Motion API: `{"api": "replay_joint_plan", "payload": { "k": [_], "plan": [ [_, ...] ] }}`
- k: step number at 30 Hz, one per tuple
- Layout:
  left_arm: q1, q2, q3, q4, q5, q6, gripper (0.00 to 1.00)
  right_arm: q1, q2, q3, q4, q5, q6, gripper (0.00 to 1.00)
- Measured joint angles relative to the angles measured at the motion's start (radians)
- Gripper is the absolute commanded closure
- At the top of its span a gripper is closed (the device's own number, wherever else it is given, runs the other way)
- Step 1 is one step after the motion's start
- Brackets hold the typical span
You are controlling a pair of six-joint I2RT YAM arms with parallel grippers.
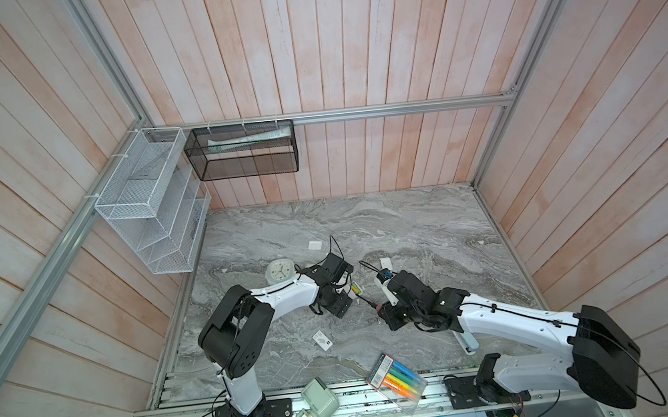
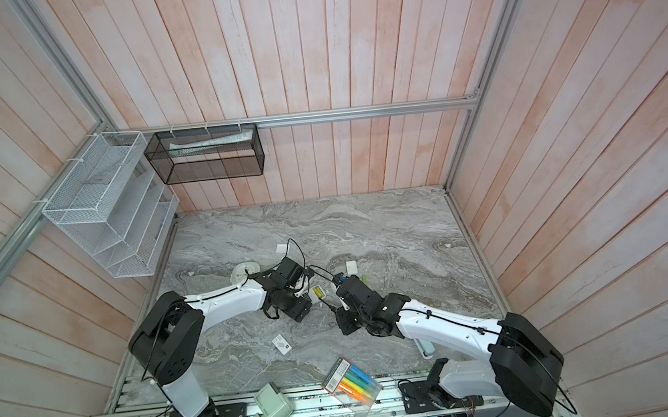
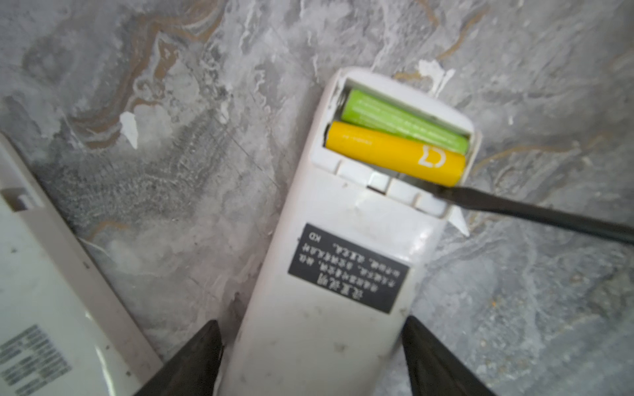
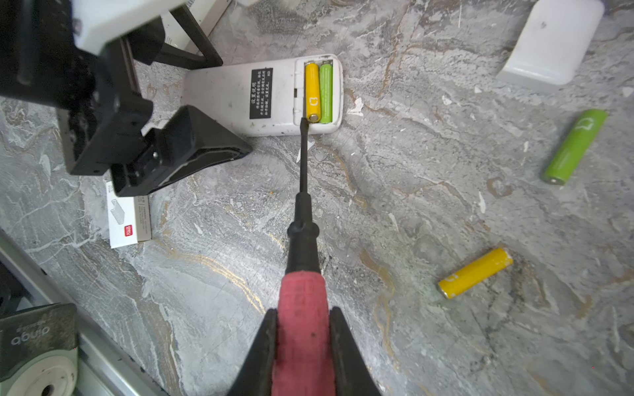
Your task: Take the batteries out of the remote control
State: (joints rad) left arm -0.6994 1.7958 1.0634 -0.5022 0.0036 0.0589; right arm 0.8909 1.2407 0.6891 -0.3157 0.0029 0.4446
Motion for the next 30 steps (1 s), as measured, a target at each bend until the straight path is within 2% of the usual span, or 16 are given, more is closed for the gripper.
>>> {"api": "replay_joint_plan", "payload": {
  "k": [8,30],
  "plan": [
    [-0.006,0.003,0.001,0.010,0.009,0.002,0.28,0.000,0.015,0.000,0.021,0.012,0.008,1.00],
    [-0.011,0.004,0.000,0.017,0.015,0.024,0.34,-0.005,0.096,-0.044,0.212,0.052,0.040,1.00]
  ]
}}
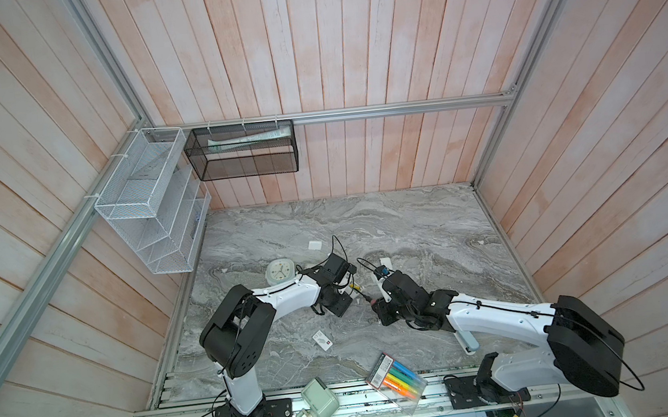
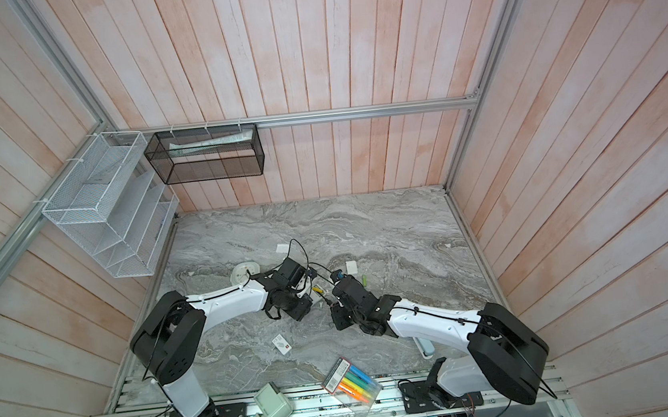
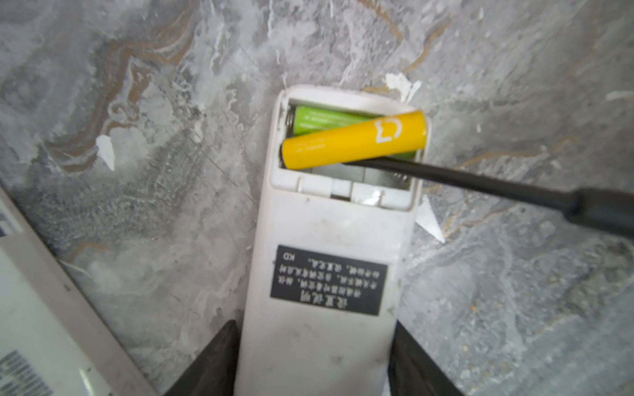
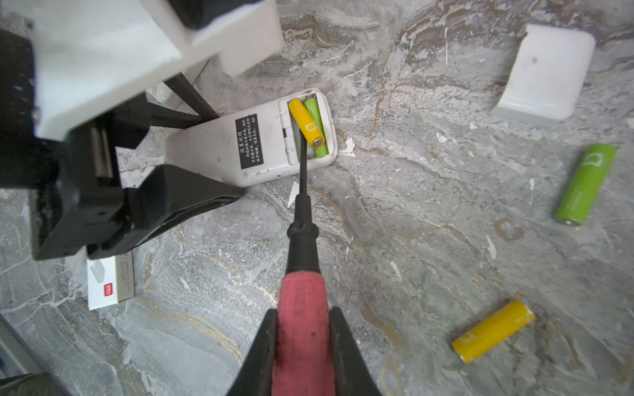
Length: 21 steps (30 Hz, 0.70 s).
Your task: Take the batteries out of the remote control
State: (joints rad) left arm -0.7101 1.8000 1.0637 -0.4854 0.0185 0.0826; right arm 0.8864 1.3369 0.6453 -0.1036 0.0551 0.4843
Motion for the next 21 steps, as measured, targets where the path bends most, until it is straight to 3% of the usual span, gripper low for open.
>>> {"api": "replay_joint_plan", "payload": {
  "k": [21],
  "plan": [
    [-0.004,0.004,0.002,0.005,0.000,0.003,0.40,-0.039,-0.081,-0.086,0.094,0.018,0.047,1.00]
  ]
}}
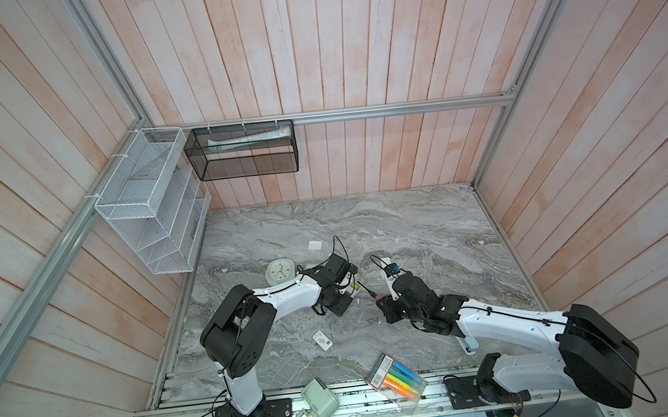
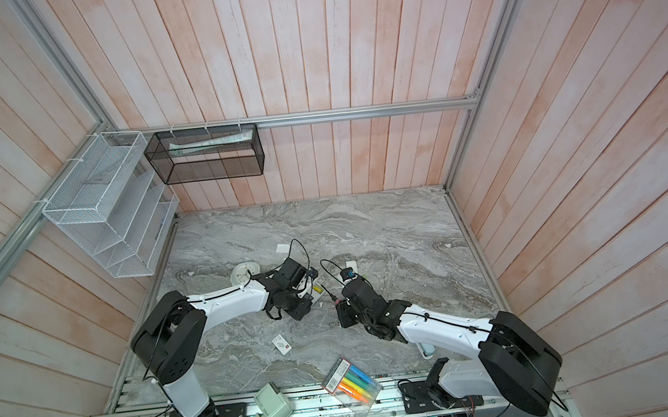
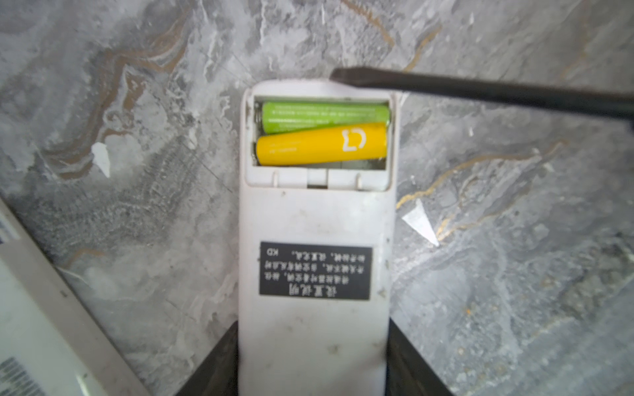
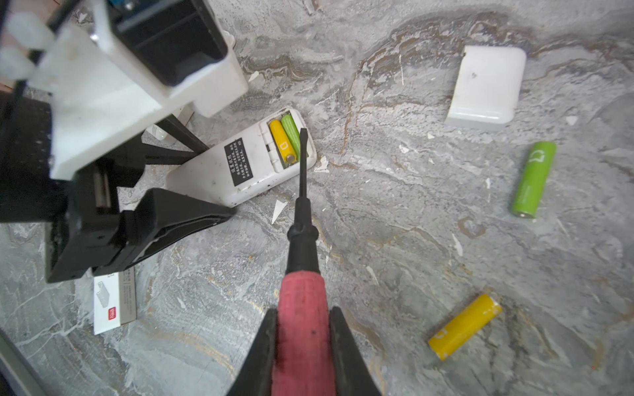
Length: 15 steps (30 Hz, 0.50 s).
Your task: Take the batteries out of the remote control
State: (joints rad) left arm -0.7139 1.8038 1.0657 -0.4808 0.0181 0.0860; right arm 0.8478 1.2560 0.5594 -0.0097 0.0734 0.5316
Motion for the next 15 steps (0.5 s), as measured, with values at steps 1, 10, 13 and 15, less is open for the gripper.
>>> {"api": "replay_joint_plan", "payload": {
  "k": [1,10,13,15],
  "plan": [
    [0.000,0.000,0.000,0.000,0.000,0.000,0.40,-0.001,0.000,-0.002,0.002,0.000,0.000,1.00],
    [-0.003,0.000,0.000,0.000,-0.002,0.000,0.41,-0.005,0.008,-0.004,0.010,-0.016,-0.001,1.00],
    [-0.006,0.000,0.000,0.000,-0.011,-0.001,0.43,-0.005,0.010,-0.004,0.011,-0.032,-0.001,1.00],
    [-0.010,0.000,0.000,0.000,-0.023,-0.001,0.44,-0.005,0.007,-0.004,0.010,-0.046,0.000,1.00]
  ]
}}
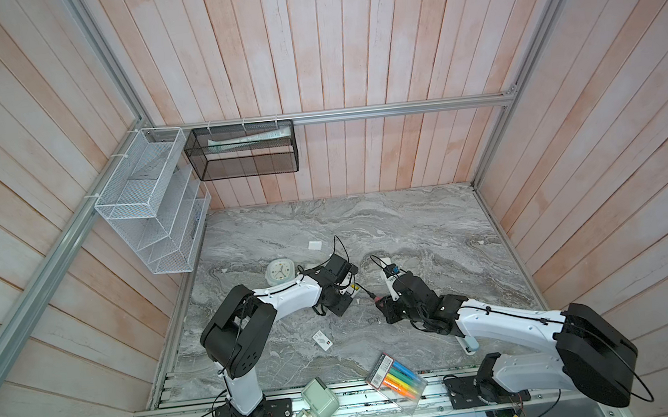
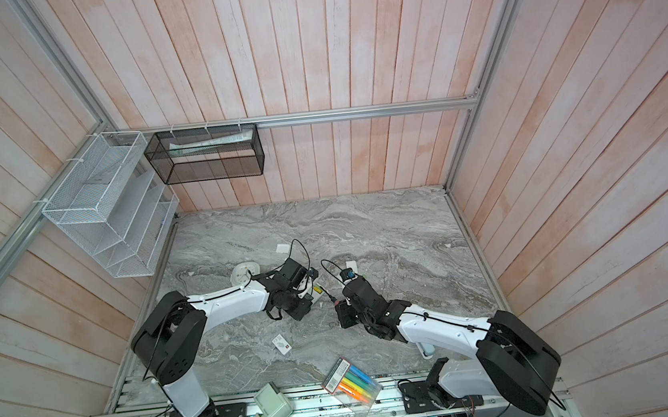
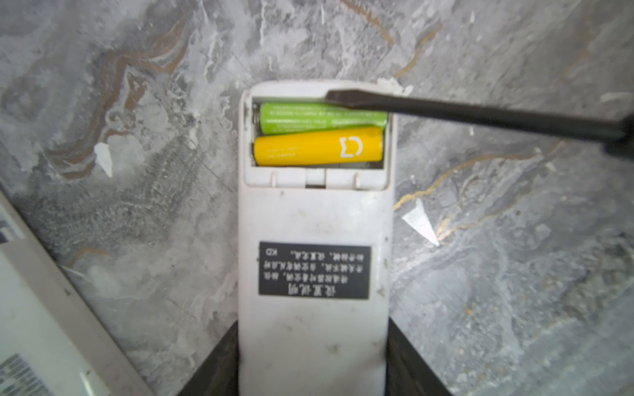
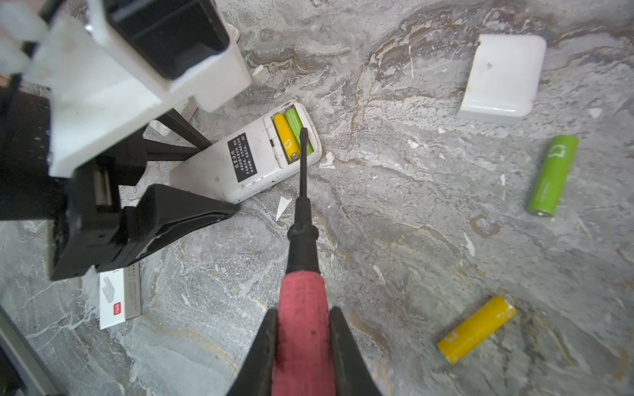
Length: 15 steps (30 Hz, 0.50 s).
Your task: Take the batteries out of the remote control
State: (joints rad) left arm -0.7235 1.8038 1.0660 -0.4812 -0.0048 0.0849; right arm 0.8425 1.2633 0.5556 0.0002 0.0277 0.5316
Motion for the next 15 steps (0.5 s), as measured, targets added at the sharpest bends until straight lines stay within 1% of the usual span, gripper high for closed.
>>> {"api": "replay_joint_plan", "payload": {
  "k": [8,15],
  "plan": [
    [-0.026,-0.001,0.000,0.019,-0.082,-0.001,0.47,0.000,-0.042,0.000,-0.026,-0.023,0.032,1.00],
    [-0.035,-0.007,-0.013,0.047,-0.118,0.002,0.48,-0.018,-0.050,0.000,-0.027,-0.055,0.078,1.00]
  ]
}}
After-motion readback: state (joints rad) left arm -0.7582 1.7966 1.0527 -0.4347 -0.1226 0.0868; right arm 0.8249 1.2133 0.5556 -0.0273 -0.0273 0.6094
